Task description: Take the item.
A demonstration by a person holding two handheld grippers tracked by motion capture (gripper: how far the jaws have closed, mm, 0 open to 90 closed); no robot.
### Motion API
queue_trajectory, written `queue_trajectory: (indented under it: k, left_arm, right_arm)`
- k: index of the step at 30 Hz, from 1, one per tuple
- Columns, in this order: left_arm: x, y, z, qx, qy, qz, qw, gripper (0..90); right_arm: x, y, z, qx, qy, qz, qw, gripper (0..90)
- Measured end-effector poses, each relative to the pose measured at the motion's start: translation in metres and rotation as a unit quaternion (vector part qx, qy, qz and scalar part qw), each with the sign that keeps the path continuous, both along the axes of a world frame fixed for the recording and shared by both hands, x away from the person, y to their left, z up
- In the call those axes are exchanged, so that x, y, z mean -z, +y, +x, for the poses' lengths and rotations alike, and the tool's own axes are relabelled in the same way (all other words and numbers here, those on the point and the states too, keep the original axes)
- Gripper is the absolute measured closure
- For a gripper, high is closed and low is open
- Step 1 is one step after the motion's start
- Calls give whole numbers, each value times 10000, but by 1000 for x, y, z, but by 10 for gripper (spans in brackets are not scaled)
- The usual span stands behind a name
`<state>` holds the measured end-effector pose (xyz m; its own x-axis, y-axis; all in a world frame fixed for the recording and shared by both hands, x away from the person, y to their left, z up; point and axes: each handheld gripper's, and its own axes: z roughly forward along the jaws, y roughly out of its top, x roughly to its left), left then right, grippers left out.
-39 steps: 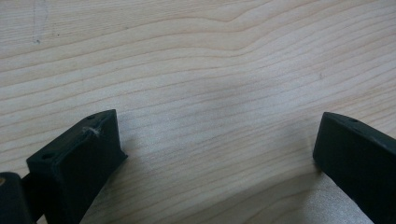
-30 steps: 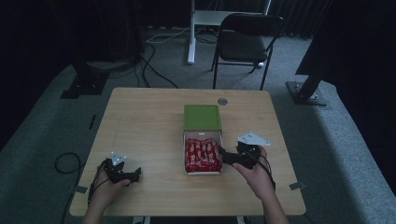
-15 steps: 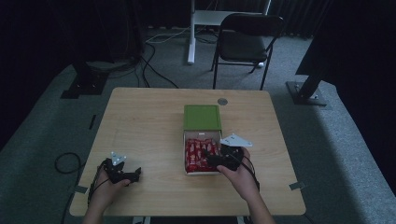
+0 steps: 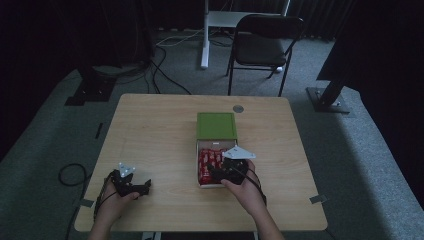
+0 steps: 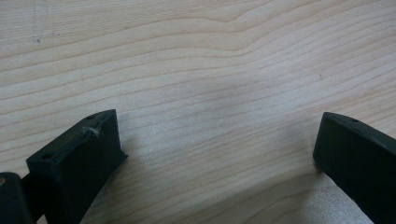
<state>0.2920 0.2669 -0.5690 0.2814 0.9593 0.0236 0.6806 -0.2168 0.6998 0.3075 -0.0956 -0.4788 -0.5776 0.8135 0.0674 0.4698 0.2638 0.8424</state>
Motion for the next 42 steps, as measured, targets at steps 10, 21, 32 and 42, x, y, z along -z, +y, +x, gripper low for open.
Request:
queue_trajectory:
  k: [10, 21, 32, 42]
  left_arm:
    - [0, 0, 0, 4, 3, 2, 10000, 16]
    - [0, 0, 0, 2, 3, 2, 10000, 16]
    - [0, 0, 0, 3, 2, 4, 10000, 16]
    - [0, 0, 0, 2, 2, 1, 10000, 16]
  right_arm:
    - [11, 9, 0, -85, 188, -114, 9997, 415]
    - [22, 13, 1, 66, 577, -53, 9983, 529]
    - [30, 17, 1, 115, 586, -119, 9981, 743]
    - [25, 10, -3, 48, 505, 39, 9987, 862]
